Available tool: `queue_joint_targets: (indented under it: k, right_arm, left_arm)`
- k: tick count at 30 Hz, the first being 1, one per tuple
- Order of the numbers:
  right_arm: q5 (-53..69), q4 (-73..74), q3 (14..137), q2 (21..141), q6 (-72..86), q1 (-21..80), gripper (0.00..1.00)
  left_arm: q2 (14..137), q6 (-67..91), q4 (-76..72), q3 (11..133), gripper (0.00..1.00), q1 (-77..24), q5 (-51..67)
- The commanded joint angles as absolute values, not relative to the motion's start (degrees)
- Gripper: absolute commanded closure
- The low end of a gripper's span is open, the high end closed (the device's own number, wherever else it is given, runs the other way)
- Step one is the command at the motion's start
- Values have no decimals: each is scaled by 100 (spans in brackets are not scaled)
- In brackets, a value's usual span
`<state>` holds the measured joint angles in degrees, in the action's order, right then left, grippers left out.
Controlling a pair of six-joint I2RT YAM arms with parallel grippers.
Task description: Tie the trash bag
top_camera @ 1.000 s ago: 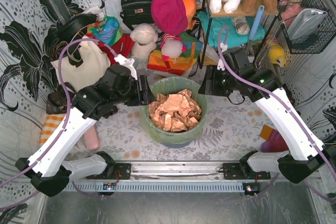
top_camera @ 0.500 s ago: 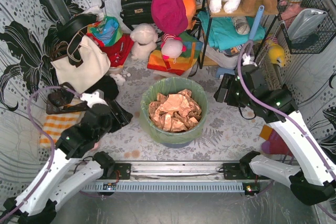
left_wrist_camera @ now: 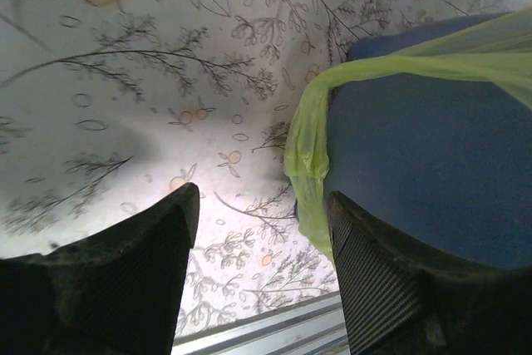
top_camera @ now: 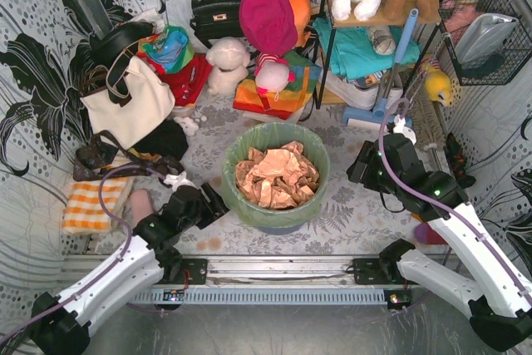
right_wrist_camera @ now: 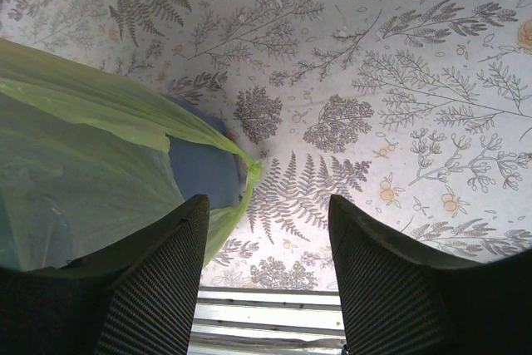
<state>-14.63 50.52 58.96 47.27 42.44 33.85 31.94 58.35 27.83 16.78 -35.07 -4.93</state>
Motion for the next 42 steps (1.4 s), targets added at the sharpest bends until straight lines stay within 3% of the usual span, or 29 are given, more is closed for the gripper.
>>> queue_joint_targets:
  k: [1,7,11,35,39,42]
  right_arm:
    - [-1544,4715,5742,4569,4465,3393,41]
    - [-1388,4588,5713,4641,4473,3393,41]
    - [-1362,4469,5672,4685,4444,3393,41]
    - [-1152,4170,5207,4768,4463,3393,41]
    - [-1104,4092,5081,4733,4499,3395,41]
    - [-1063,4038,5001,4754,4524,3393,41]
  left_arm:
    - [3184,6076,777,1076,29,-3435,207]
    - [3508,6214,166,652,48,-3200,429]
    - [3955,6301,-201,510,54,-3075,625]
    - [5425,6082,-2508,26,52,-2795,1565]
    - [5468,6056,-2723,-44,58,-2795,1674]
    - [5390,6011,-2668,-96,68,-2795,1657]
